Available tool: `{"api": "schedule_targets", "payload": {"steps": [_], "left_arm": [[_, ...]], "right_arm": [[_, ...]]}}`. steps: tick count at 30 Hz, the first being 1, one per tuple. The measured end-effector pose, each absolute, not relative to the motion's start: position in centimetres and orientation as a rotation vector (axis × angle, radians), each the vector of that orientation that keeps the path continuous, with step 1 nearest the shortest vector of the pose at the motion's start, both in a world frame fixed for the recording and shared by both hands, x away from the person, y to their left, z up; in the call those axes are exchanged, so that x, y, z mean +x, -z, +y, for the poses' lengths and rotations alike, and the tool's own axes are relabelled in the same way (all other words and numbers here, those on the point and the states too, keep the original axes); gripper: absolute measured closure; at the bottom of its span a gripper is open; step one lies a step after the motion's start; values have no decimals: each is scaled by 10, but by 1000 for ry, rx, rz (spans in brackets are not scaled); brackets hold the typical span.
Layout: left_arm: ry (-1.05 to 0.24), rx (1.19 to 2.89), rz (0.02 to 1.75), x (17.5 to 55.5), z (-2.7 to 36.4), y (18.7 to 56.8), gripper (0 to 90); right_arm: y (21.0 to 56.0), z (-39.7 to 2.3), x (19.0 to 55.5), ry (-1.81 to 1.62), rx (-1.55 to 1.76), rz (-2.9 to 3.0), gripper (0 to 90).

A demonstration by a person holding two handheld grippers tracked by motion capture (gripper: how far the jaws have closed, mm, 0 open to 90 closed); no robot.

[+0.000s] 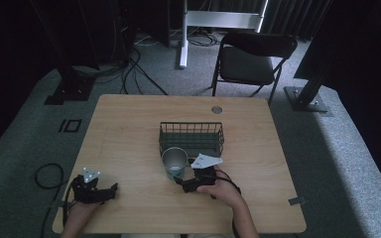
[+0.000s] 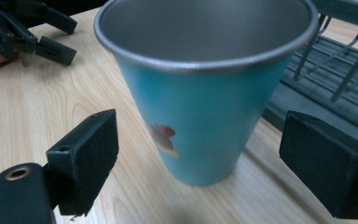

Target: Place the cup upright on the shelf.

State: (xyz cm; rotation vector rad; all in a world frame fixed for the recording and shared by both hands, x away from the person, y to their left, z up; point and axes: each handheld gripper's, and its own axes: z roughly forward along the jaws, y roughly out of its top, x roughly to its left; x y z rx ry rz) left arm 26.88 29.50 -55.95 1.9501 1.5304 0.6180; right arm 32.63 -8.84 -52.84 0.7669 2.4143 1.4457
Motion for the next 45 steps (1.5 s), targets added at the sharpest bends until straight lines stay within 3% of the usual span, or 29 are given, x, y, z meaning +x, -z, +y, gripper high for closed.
{"api": "schedule_targets", "payload": {"steps": [32,45], "left_arm": [[-617,1952,1530,269,295,559,14],[-618,1951,1530,269,295,560,14]], "right_arm": [[525,-57,335,-1547,779,2292,137],[506,-49,332,-1572,767,2299,139]]}}
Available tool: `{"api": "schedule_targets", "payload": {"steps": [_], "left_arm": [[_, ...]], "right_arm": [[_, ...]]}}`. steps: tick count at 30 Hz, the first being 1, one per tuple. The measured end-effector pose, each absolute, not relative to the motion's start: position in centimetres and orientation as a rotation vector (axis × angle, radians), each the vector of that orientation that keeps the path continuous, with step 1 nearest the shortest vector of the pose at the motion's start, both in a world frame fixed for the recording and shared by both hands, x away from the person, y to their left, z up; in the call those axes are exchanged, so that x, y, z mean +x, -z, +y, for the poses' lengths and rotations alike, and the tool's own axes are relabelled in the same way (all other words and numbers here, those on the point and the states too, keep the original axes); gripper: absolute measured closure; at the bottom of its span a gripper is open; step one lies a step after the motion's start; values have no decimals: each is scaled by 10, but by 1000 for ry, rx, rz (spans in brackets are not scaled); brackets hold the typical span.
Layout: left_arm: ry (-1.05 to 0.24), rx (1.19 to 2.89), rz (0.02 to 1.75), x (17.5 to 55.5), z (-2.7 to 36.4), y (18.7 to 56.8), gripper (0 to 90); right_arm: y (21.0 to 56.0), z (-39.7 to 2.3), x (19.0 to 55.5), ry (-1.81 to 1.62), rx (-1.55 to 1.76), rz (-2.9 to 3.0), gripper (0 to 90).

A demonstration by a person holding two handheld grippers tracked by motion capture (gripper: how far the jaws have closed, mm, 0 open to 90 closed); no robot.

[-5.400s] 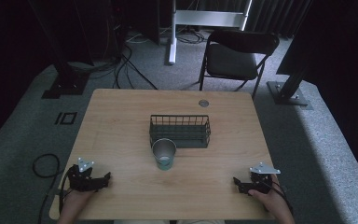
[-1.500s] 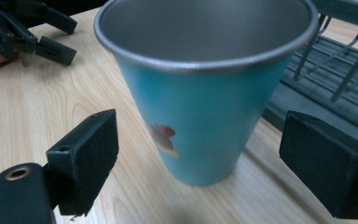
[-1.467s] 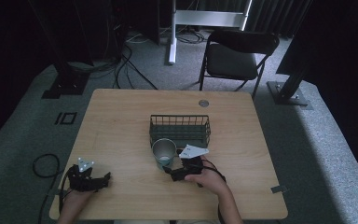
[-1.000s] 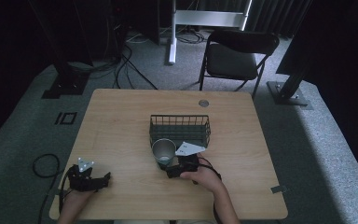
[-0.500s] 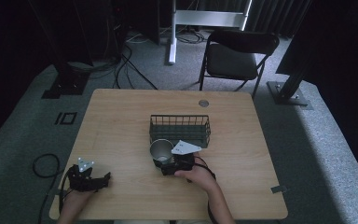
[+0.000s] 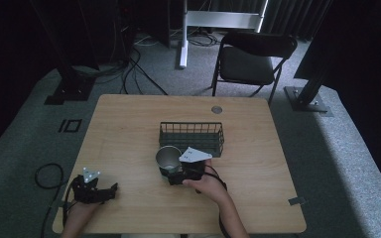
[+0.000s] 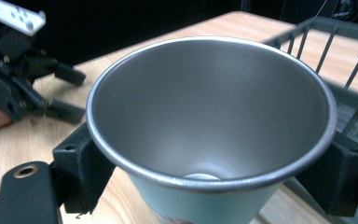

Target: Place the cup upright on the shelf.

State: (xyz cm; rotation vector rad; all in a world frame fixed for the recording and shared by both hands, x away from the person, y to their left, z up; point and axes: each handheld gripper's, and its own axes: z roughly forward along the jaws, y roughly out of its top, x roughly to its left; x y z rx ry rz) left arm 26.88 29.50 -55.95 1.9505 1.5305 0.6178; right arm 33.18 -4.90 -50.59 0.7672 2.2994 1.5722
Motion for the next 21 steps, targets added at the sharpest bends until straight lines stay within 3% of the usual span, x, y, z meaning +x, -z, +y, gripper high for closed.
{"api": "schedule_targets", "payload": {"steps": [21], "left_arm": [[-619,1950,1529,269,295,560,14]], "right_arm": [[441,-52,340,-1619,741,2193,140]]}}
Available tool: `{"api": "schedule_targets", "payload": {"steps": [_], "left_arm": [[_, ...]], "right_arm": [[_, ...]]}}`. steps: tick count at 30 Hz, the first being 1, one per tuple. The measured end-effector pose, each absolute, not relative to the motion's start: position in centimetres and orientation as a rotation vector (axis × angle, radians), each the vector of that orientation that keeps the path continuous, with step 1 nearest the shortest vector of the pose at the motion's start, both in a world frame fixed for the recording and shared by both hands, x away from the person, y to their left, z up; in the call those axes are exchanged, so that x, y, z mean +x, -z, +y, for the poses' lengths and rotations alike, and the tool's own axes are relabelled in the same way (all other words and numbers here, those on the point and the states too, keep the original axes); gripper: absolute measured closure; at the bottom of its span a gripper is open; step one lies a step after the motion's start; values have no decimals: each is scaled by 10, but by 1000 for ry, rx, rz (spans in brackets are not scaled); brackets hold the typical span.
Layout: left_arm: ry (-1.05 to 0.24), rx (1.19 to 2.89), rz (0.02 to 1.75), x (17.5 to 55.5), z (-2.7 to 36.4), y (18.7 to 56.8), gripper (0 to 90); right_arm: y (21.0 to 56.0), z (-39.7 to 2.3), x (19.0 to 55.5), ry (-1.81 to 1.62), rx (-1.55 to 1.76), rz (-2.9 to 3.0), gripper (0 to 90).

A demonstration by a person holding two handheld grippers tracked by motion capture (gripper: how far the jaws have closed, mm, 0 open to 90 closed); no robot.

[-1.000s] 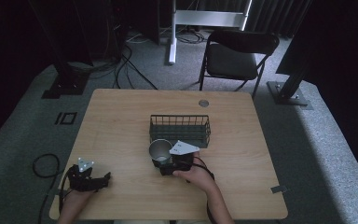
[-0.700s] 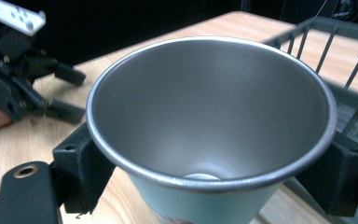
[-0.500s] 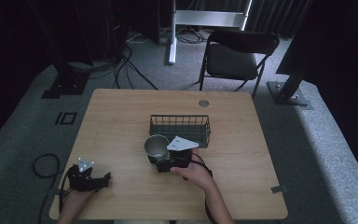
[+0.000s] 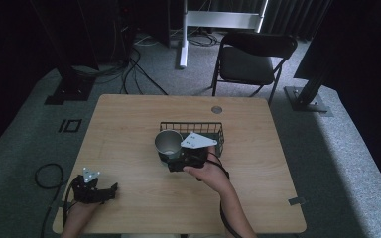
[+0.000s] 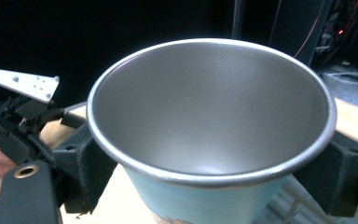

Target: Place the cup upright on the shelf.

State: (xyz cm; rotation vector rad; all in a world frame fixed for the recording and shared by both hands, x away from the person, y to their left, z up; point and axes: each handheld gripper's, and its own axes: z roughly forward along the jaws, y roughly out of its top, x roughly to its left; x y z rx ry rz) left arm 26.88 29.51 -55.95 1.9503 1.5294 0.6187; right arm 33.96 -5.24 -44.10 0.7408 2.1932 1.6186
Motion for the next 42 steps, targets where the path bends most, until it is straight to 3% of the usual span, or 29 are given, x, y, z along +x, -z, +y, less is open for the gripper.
{"api": "schedule_targets", "payload": {"steps": [26,42], "left_arm": [[-617,1950,1530,269,295,559,14],[-617,1951,1530,269,295,559,14]], "right_arm": [[399,-87,368,-1568,845,1999,140],[423,-123,391,-1397,1139,1765,141]]}}
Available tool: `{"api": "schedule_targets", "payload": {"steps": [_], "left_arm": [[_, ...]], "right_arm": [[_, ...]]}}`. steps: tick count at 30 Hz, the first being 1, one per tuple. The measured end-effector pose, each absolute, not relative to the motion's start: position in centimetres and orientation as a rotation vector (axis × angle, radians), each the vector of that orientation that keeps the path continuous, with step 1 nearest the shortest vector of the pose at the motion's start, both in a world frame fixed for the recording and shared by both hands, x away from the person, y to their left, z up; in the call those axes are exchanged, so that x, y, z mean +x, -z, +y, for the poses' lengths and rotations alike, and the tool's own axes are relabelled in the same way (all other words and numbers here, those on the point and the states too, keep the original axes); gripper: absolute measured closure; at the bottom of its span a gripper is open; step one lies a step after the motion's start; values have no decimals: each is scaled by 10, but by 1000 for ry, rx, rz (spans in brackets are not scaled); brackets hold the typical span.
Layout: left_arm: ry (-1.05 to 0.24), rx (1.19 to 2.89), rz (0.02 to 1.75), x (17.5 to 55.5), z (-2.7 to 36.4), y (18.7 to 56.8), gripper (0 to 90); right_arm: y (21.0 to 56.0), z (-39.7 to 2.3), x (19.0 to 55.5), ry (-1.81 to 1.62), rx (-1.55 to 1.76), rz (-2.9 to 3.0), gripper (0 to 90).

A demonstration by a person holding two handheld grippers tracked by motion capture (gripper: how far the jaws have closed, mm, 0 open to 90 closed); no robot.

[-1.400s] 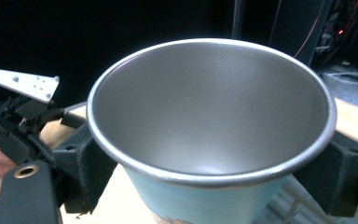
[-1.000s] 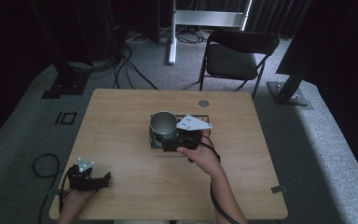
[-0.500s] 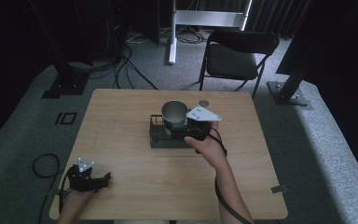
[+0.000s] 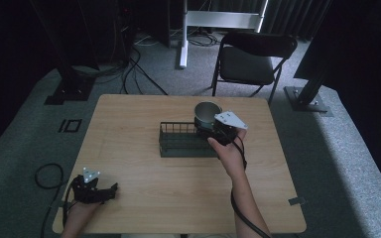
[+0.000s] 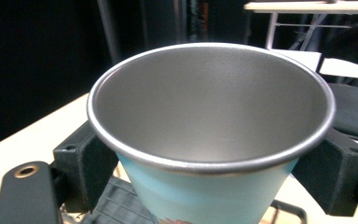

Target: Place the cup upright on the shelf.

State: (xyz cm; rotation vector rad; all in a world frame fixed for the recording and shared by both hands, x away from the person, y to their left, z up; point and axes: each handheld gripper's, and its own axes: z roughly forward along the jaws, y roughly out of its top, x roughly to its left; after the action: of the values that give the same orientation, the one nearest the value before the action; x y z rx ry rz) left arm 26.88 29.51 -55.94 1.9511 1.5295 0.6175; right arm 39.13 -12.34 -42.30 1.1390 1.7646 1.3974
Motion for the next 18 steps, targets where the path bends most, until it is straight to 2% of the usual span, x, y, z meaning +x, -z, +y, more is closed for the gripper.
{"api": "schedule_targets", "payload": {"steps": [18], "left_arm": [[-617,1950,1531,269,295,559,14]], "right_arm": [[468,-120,398,-1298,1300,1703,140]]}}
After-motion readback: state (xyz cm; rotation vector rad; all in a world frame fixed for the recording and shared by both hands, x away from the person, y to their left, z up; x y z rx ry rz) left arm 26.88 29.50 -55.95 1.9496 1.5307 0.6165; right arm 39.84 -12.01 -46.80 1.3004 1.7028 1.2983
